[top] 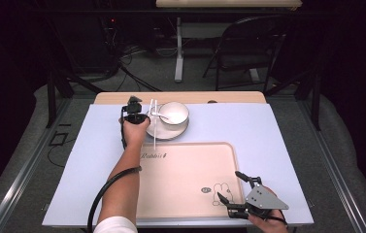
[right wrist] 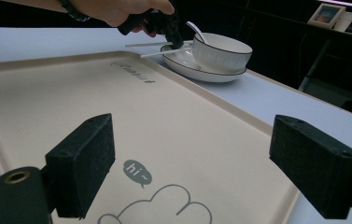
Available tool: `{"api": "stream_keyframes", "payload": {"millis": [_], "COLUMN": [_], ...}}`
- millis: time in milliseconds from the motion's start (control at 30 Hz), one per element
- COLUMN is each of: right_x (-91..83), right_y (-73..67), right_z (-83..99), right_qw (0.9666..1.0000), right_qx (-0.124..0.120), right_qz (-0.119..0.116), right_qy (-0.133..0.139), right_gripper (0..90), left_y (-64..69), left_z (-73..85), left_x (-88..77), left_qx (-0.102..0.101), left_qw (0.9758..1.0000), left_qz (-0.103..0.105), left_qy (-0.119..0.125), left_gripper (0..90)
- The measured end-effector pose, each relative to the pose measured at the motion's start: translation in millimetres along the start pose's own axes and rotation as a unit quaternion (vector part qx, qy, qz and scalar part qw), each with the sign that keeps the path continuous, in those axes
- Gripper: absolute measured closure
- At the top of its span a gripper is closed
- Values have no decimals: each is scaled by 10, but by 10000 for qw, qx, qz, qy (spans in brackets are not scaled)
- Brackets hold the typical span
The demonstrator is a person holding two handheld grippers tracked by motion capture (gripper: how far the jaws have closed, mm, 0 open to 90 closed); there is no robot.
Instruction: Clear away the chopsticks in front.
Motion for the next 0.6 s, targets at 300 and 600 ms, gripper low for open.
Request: {"api": "stream_keyframes", "payload": {"millis": [300, 600], "right_x": [2, 1], "right_y": [4, -3], "right_z": [-1, -6], "right_qw": [10000, 10000], "right_qx": [1, -4], "right_qz": [4, -11], "right_qy": [3, 8], "right_gripper": [135, 135], "left_y": [-83, -144], "left_z": [-14, 86], "left_x": [-162, -374], "left_qx": [-26, -141], "left_qw": [9999, 9997], "left_qz": [-100, -81], "left_qy": [86, 194], "left_gripper": [846, 846]}}
Point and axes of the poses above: each handheld gripper's, and its own axes: x roughly forward along the jaws, z roughly out of its underside, y roughly to its right, the point moved 8 cm from there along x, roughly forward along the jaws, and after that the axes turned 14 degrees about x, right-handed, at the moved point
